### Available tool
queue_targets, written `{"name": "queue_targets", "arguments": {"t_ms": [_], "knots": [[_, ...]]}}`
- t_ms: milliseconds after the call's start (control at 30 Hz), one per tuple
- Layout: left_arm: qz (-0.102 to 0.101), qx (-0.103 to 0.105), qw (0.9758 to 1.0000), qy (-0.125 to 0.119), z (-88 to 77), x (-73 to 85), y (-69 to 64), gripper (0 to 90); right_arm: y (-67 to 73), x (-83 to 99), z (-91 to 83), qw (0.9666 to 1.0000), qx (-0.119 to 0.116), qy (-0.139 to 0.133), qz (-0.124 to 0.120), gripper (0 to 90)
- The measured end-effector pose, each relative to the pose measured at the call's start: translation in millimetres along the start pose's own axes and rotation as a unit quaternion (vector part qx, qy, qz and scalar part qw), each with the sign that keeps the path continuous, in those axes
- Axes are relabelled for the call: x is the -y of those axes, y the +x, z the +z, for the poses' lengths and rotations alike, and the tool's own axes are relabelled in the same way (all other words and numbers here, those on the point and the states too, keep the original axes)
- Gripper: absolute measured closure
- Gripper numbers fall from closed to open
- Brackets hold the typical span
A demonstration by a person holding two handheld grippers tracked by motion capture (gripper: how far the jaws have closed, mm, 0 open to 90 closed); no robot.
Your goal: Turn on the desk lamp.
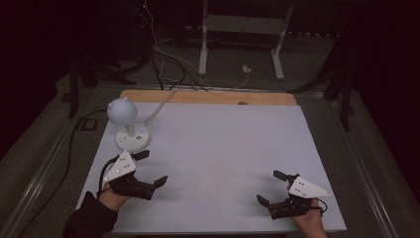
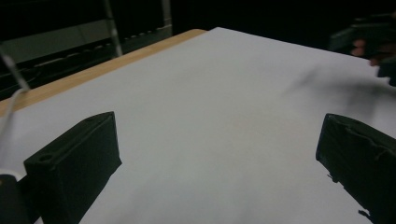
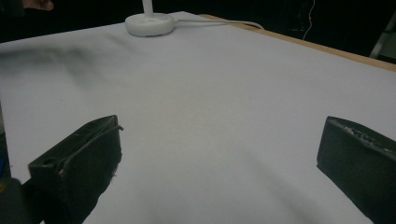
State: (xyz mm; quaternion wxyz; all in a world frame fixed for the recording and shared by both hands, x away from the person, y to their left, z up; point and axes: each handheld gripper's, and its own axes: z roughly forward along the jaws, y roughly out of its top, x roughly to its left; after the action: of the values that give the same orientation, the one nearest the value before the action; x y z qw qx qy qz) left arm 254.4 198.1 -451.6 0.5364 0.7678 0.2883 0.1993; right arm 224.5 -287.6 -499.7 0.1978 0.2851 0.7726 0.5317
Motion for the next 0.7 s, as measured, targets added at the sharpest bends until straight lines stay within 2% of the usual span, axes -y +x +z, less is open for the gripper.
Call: {"name": "queue_targets", "arguments": {"t_ms": [67, 133, 167, 233, 333, 433, 467, 633, 700], "knots": [[-0.004, -0.014, 0.9999, -0.002, 0.5, -1.4, 2.7, 0.1, 0.2, -0.1, -0.2, 1.0, 0.0, 0.0, -0.003, 0.0], [-0.015, -0.038, 0.9992, -0.006, 1.3, -2.9, 6.7, 0.1, 0.0, -0.1, -0.3, 1.0, 0.0, -0.001, 0.0, 0.0], [-0.015, -0.038, 0.9992, -0.006, 1.3, -2.9, 6.7, 0.1, 0.0, 0.0, -0.4, 1.0, 0.0, 0.0, 0.001, 0.0], [-0.021, -0.053, 0.9984, -0.008, 2.2, -3.8, 9.4, 0.1, 0.2, 0.0, -0.4, 1.0, 0.0, 0.0, -0.001, 0.0], [-0.028, -0.085, 0.9959, -0.004, 4.3, -5.0, 13.1, 0.1, -0.3, -0.2, -0.6, 1.0, 0.0, -0.002, 0.001, 0.0], [-0.027, -0.096, 0.995, -0.004, 5.5, -5.0, 13.5, 0.1, -0.2, -0.1, -1.2, 1.0, 0.001, -0.001, -0.001, 0.0], [-0.025, -0.107, 0.9939, -0.001, 6.2, -5.1, 13.8, 0.1, -0.2, -0.1, -1.2, 1.0, 0.001, -0.001, -0.001, 0.0], [-0.04, -0.129, 0.9909, 0.001, 8.1, -4.9, 17.3, 0.1, -0.2, -0.2, -1.5, 1.0, 0.002, -0.002, -0.001, 0.0], [-0.045, -0.144, 0.9885, 0.002, 8.4, -4.4, 18.9, 0.2, -0.7, -0.3, -1.6, 1.0, 0.003, -0.003, 0.0, 0.0]]}}
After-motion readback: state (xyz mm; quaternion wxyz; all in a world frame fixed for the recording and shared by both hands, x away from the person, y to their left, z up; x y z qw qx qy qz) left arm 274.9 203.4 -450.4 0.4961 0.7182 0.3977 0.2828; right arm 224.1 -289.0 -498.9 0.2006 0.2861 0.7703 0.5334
